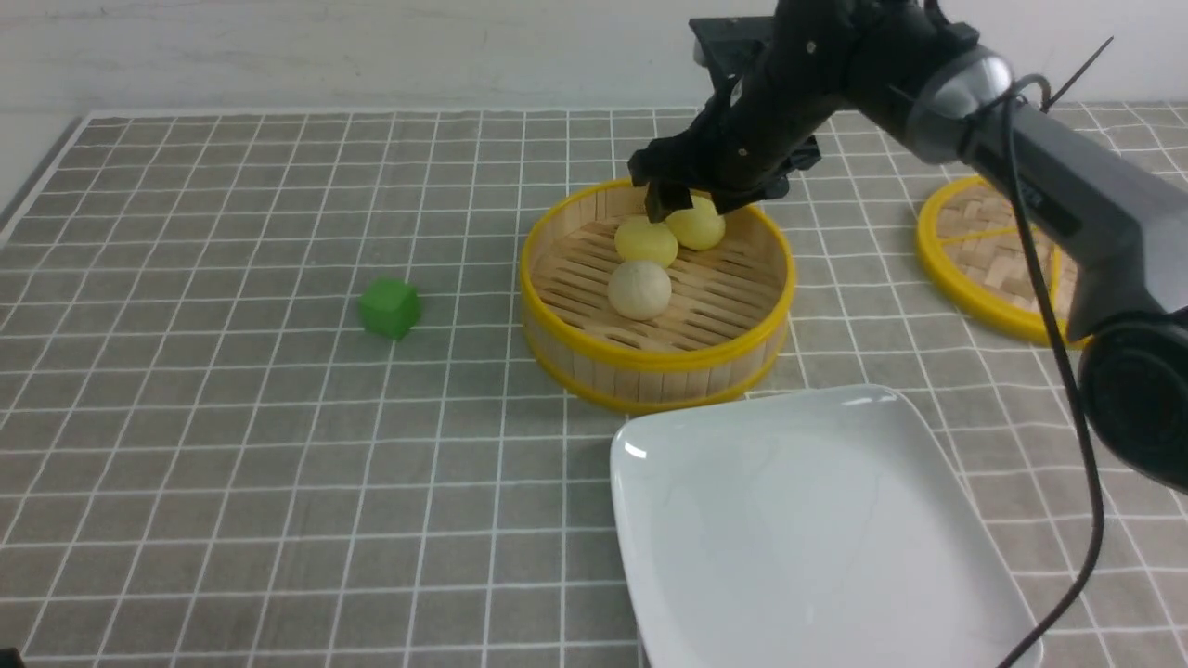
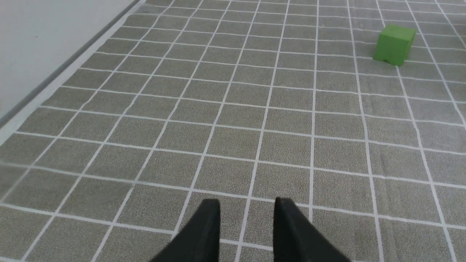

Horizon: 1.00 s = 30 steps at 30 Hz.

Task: Put the steamed buns into the plate on the grey tablecloth.
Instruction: 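Reach toward a bun in the bamboo steamer with the right gripper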

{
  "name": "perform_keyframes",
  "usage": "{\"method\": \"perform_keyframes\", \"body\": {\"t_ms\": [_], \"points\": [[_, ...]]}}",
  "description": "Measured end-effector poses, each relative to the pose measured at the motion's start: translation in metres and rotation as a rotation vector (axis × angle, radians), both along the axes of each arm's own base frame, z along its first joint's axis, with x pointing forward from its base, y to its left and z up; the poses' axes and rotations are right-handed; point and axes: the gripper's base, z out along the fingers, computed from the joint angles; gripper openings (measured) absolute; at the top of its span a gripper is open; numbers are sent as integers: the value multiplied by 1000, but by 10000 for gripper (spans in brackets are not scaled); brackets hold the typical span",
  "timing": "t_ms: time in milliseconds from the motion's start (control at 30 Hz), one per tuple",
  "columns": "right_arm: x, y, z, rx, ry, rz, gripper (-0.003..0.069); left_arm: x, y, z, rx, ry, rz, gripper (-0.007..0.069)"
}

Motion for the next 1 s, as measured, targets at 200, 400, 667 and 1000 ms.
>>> {"method": "perform_keyframes", "body": {"t_ms": [200,400,667,1000], "points": [[10,-1,-11,11,-45,-73,511,0,0,0,1,0,0,242],[14,-1,-24,13,-33,-108,430,0,0,0,1,0,0,242],[15,-1,-32,6,-16,-111,136,0,0,0,1,0,0,242],[-5,-10,23,-51,-11,-64,13,0,0,0,1,0,0,242]]}}
